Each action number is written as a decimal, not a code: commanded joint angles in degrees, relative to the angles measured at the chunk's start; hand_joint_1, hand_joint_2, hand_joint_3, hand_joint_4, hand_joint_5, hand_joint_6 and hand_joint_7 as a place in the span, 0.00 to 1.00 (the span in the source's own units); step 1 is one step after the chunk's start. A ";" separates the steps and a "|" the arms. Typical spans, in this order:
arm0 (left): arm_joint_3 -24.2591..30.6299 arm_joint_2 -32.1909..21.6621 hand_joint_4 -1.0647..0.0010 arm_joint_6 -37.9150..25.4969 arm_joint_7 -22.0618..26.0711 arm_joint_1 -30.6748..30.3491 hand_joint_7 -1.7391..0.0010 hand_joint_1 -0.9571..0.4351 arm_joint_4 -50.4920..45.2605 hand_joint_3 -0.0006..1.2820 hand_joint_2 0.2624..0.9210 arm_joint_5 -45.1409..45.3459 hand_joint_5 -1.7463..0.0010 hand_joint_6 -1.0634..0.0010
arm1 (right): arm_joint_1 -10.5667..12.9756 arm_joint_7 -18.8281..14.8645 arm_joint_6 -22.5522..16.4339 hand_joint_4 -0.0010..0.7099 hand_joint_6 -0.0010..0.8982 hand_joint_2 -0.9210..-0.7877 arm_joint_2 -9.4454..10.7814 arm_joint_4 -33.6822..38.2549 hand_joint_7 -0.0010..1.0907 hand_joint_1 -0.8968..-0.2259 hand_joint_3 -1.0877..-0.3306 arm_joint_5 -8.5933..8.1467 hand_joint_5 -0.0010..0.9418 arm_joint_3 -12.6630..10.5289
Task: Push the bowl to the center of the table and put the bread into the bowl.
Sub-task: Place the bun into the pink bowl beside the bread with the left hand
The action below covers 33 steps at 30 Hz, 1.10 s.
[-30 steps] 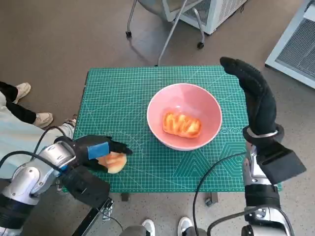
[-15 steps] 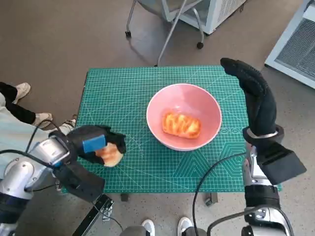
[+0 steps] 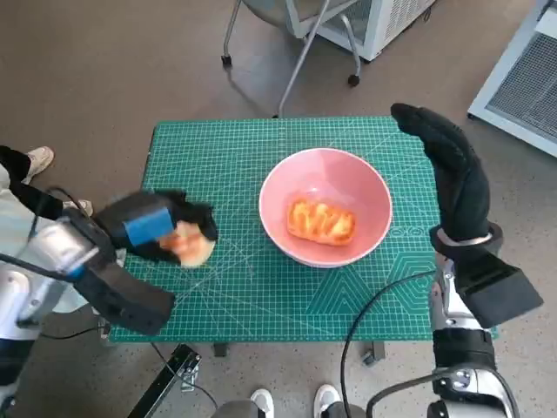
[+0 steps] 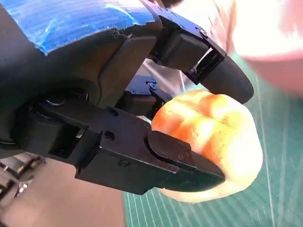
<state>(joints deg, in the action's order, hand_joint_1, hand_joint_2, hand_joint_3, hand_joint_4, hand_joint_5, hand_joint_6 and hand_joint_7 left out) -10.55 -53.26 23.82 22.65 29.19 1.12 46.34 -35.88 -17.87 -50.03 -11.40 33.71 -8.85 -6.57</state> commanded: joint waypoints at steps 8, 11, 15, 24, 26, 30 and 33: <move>1.66 5.12 0.39 -1.80 0.68 10.95 0.36 0.69 -2.72 0.02 1.00 -5.82 0.36 0.29 | 0.40 -1.68 0.42 0.51 0.05 0.00 -1.17 1.55 0.75 0.42 0.45 -1.14 0.00 -0.72; 0.48 7.79 0.38 -1.92 -0.07 13.96 0.35 0.69 -2.17 0.02 1.00 -5.37 0.37 0.29 | 0.16 -1.78 0.27 0.51 0.06 0.00 -1.35 2.03 0.75 0.41 0.45 -1.15 0.00 -0.80; -2.45 12.28 0.37 -1.32 -2.28 17.19 0.34 0.69 -0.60 0.02 1.00 -2.99 0.39 0.29 | -0.01 -1.80 -0.08 0.51 0.06 0.00 -1.38 2.56 0.74 0.40 0.46 -1.01 0.00 -0.83; -10.03 19.81 0.36 4.48 -10.21 23.31 0.34 0.69 10.22 0.01 1.00 1.85 0.43 0.27 | 0.09 -1.09 -0.47 0.52 0.06 0.00 -1.02 2.32 0.73 0.40 0.45 0.06 0.00 -0.50; -11.73 21.47 0.37 5.44 -12.03 24.50 0.33 0.69 13.63 0.02 1.00 3.15 0.42 0.28 | -0.01 -1.12 -0.51 0.52 0.06 0.00 -1.10 2.48 0.73 0.40 0.45 0.05 0.00 -0.55; -15.06 24.76 0.41 6.54 -15.12 26.36 0.31 0.69 20.45 0.04 1.00 5.48 0.39 0.31 | -0.14 -1.31 -0.50 0.51 0.06 0.00 -1.27 2.63 0.73 0.40 0.45 -0.18 0.00 -0.68; -17.05 26.83 0.45 6.16 -16.49 27.26 0.30 0.69 24.71 0.07 1.00 6.76 0.36 0.34 | -0.17 -1.40 -0.48 0.52 0.06 0.00 -1.32 2.58 0.73 0.41 0.45 -0.30 0.00 -0.71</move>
<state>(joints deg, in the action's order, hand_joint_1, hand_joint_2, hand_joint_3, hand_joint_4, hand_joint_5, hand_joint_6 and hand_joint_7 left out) -25.82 -28.00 29.94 7.87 54.74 22.11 51.75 -36.36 -19.08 -50.90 -12.62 35.58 -8.93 -7.10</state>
